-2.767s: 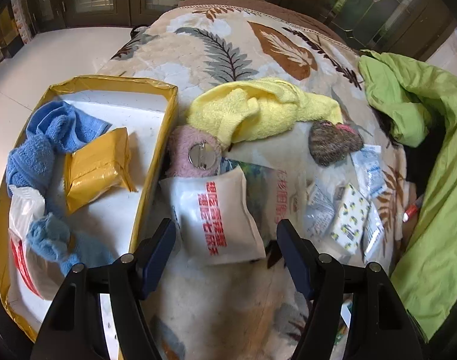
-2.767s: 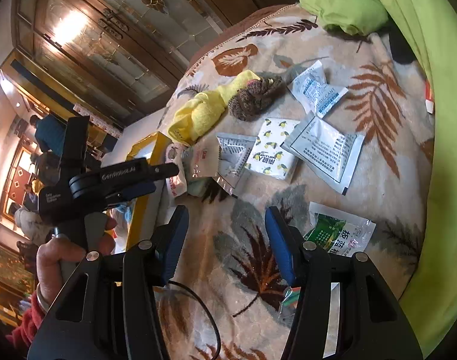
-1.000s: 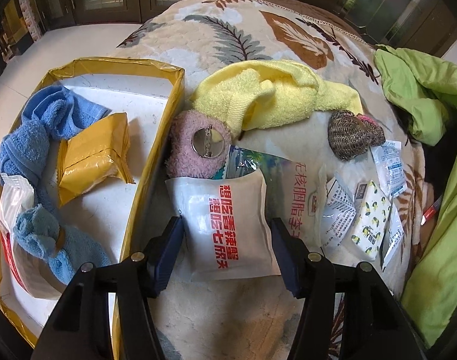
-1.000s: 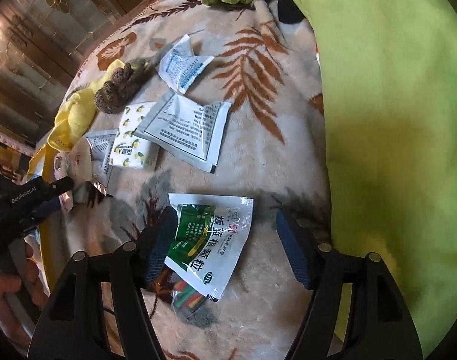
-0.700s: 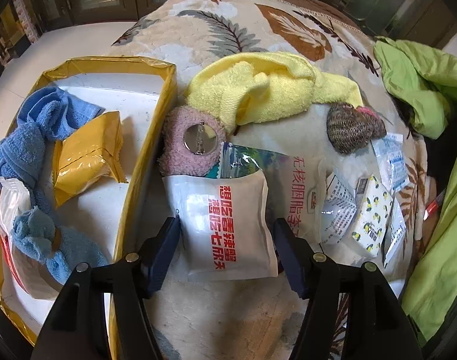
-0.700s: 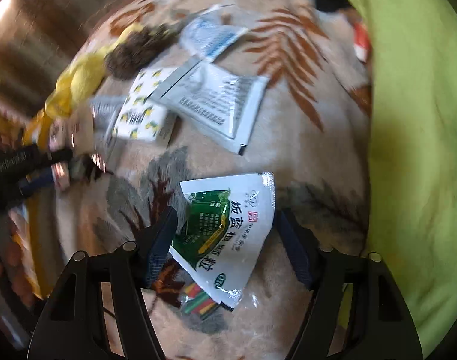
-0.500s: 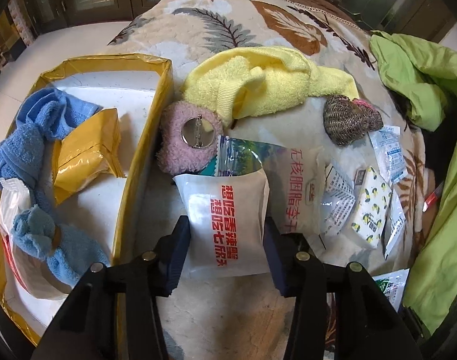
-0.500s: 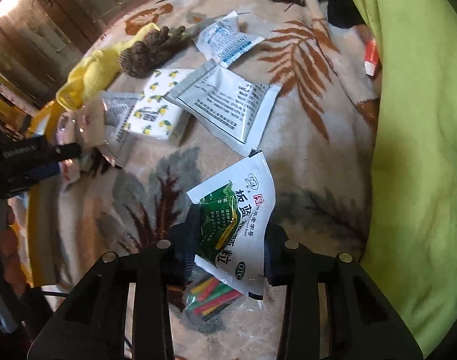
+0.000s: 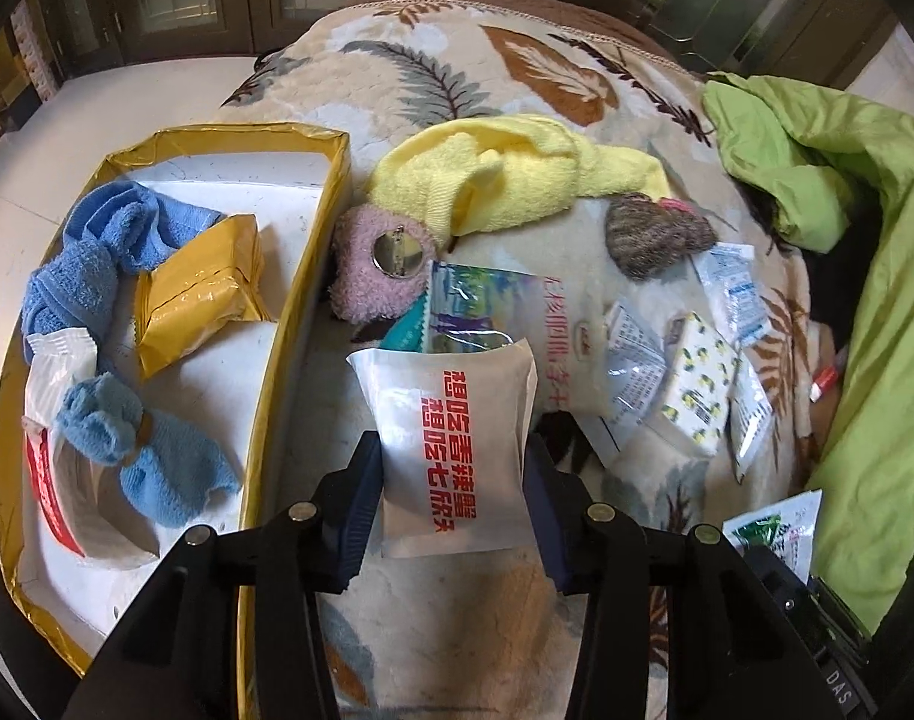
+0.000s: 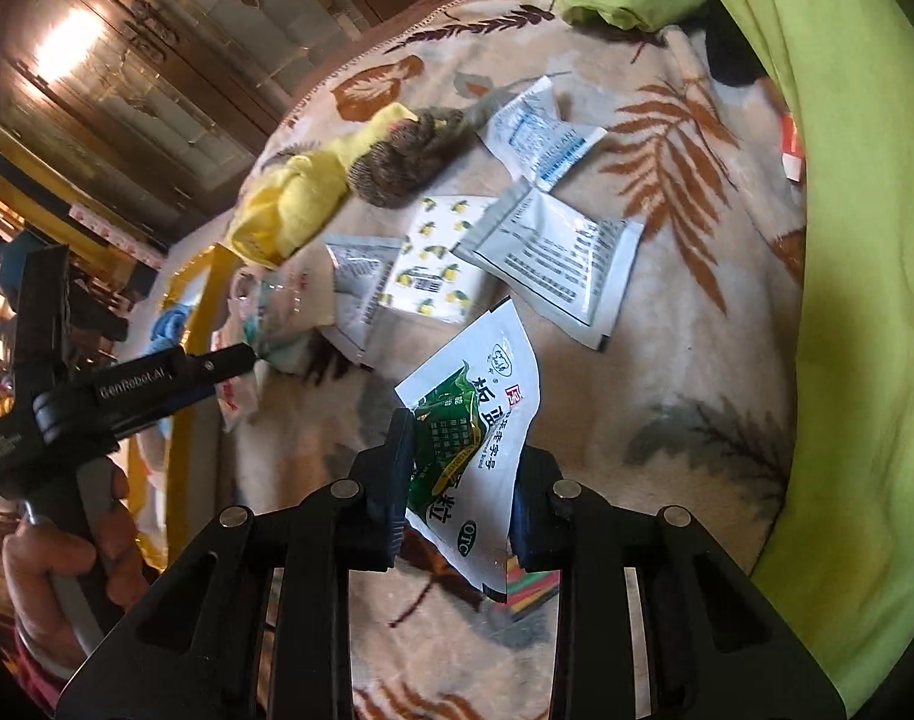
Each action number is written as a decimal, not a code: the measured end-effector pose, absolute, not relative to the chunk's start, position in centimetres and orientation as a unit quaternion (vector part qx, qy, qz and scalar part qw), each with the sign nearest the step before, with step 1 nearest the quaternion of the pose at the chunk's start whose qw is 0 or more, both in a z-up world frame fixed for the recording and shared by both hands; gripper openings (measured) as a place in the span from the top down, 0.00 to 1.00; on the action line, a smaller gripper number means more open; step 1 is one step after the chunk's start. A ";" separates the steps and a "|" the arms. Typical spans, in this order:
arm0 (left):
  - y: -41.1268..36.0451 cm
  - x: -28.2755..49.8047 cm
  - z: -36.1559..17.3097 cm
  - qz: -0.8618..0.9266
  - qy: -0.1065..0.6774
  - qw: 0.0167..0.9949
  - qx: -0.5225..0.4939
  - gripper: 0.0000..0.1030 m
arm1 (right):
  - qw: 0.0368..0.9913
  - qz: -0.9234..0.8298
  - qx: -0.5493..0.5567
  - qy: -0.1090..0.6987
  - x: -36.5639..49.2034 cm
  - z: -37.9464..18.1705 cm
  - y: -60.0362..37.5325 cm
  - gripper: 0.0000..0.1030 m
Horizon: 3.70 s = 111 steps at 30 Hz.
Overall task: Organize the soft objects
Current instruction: 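Carry the white packet and green sachet into the box and release both, then move both tools back over the remaining items on the bed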
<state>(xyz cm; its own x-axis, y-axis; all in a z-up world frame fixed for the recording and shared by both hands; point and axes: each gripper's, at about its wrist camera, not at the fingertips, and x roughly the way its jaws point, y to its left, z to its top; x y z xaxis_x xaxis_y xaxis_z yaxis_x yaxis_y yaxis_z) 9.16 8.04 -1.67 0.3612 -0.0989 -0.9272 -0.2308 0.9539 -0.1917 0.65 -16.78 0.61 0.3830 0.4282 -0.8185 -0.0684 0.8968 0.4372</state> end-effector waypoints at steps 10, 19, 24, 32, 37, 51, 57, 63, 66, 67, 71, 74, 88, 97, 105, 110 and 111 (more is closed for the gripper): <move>9.2 7.3 2.3 0.027 0.538 0.832 -0.131 0.56 | 0.809 0.198 0.176 0.525 0.8 2.8 -14.1 0.75; 16.8 6.8 4.0 0.097 0.518 0.842 -0.113 0.56 | 0.796 0.278 0.135 0.521 3.4 5.0 -4.9 0.75; 21.6 7.8 2.8 0.141 0.530 0.829 -0.113 0.56 | 0.783 0.316 0.123 0.522 6.0 5.6 1.0 0.75; 24.0 9.3 -0.2 0.174 0.543 0.815 -0.105 0.56 | 0.765 0.331 0.090 0.544 9.8 3.4 8.3 0.75; 24.7 10.1 -0.5 0.178 0.541 0.816 -0.104 0.55 | 0.755 0.337 0.075 0.557 10.9 1.9 10.8 0.74; 24.6 9.7 -0.5 0.187 0.528 0.823 -0.096 0.53 | 0.755 0.336 0.068 0.559 11.3 0.9 11.6 0.66; 24.8 9.0 0.3 0.174 0.520 0.827 -0.122 0.40 | 0.766 0.341 0.104 0.535 11.1 2.6 10.2 0.48; 24.2 8.2 1.1 0.166 0.512 0.831 -0.140 0.37 | 0.769 0.335 0.124 0.531 10.2 3.8 7.6 0.48; 23.0 7.7 1.3 0.163 0.512 0.833 -0.130 0.37 | 0.767 0.328 0.144 0.532 9.6 3.7 5.2 0.48; 22.4 7.5 1.5 0.163 0.510 0.836 -0.123 0.37 | 0.768 0.322 0.153 0.533 9.3 3.7 4.0 0.48; 20.4 7.0 2.3 0.153 0.501 0.846 -0.104 0.37 | 0.773 0.310 0.176 0.525 8.0 4.0 0.3 0.48; 18.8 6.7 2.8 0.134 0.500 0.849 -0.108 0.37 | 0.785 0.296 0.181 0.513 6.7 4.6 -3.0 0.48; 9.4 7.7 1.7 0.020 0.521 0.850 -0.072 0.32 | 0.801 0.198 0.241 0.510 3.3 3.0 -16.5 0.48; 5.8 9.3 0.5 -0.085 0.510 0.856 0.032 0.32 | 0.796 0.185 0.267 0.511 3.0 2.0 -18.7 0.48; 5.5 10.4 -0.4 -0.108 0.516 0.849 0.031 0.32 | 0.791 0.168 0.278 0.518 4.1 1.0 -18.8 0.48; 5.5 10.4 -1.2 -0.106 0.529 0.841 0.042 0.32 | 0.791 0.143 0.267 0.532 6.0 0.2 -17.3 0.48; 5.7 10.4 -1.2 -0.107 0.530 0.840 0.036 0.32 | 0.789 0.140 0.267 0.536 6.6 0.0 -16.8 0.48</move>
<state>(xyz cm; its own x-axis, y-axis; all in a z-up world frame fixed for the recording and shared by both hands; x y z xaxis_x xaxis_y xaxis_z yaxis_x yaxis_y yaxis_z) 10.39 5.65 -1.19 0.4148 -0.1415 -0.8988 0.2175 0.9746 -0.0531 6.60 -16.77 -0.05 0.3860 0.5062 -0.7712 0.0658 0.8188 0.5704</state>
